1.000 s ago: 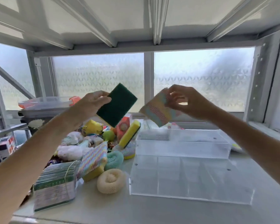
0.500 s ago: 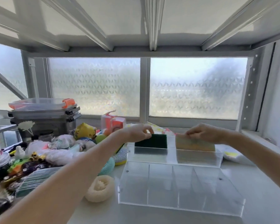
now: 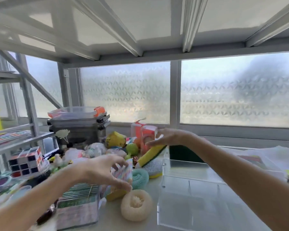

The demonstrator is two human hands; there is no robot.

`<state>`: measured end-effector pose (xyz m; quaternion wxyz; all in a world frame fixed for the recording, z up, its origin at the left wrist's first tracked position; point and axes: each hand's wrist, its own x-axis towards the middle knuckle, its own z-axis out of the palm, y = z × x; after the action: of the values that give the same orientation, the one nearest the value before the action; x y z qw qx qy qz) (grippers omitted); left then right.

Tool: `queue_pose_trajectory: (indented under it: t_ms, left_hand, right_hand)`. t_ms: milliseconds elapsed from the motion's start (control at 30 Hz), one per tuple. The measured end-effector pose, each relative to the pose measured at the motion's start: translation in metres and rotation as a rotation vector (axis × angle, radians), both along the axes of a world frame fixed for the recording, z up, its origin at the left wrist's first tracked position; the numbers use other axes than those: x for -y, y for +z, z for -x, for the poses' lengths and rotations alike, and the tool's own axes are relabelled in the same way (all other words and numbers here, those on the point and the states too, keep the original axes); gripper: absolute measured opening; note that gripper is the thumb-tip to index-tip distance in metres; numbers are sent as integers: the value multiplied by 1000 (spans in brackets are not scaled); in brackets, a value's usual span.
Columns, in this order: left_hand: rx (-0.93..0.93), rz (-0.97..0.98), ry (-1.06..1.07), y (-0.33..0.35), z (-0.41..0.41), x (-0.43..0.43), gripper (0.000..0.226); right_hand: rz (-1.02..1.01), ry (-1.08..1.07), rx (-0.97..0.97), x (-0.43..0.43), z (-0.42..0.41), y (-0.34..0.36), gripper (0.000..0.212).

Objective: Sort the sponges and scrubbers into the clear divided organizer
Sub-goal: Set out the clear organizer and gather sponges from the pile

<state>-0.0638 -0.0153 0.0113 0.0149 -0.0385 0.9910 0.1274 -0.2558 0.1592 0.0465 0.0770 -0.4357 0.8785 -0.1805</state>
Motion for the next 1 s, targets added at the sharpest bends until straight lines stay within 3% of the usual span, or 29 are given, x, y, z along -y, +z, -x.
queue_pose_trajectory:
  t_ms: [67, 133, 200, 267, 367, 433, 567, 633, 733, 933, 1000]
  left_hand:
    - [-37, 62, -23, -19, -1, -4, 105]
    - [-110, 61, -25, -23, 3, -6, 89]
    - [-130, 57, -15, -20, 11, -1, 66]
    - [-95, 20, -31, -14, 17, 5, 45]
    - [-141, -169, -23, -1, 22, 24, 45]
    - [-285, -360, 6, 14, 25, 33, 44]
    - [-651, -652, 42, 57, 29, 23, 10]
    - [-727, -776, 47, 73, 32, 7, 11]
    - [-681, -888, 26, 79, 53, -29, 32]
    - [-363, -847, -5, 44, 116, -103, 36]
    - [-318, -795, -8, 30, 133, -117, 35]
  right_hand:
    - [-98, -37, -8, 13, -6, -9, 67]
    - [-114, -77, -12, 18, -7, -14, 59]
    - [12, -57, 75, 17, -7, -12, 40]
    - [173, -28, 126, 8, -8, -3, 43]
    - [363, -9, 155, -22, -10, 22, 50]
    - [439, -25, 164, -52, -10, 40, 47]
    - [412, -113, 105, -117, 0, 52, 42]
    - [369, -163, 119, -146, 6, 49, 40]
    - [312, -237, 133, -188, 9, 42, 35]
    - [377, -352, 154, -249, 13, 28, 47]
    - [403, -377, 170, -257, 19, 21, 42]
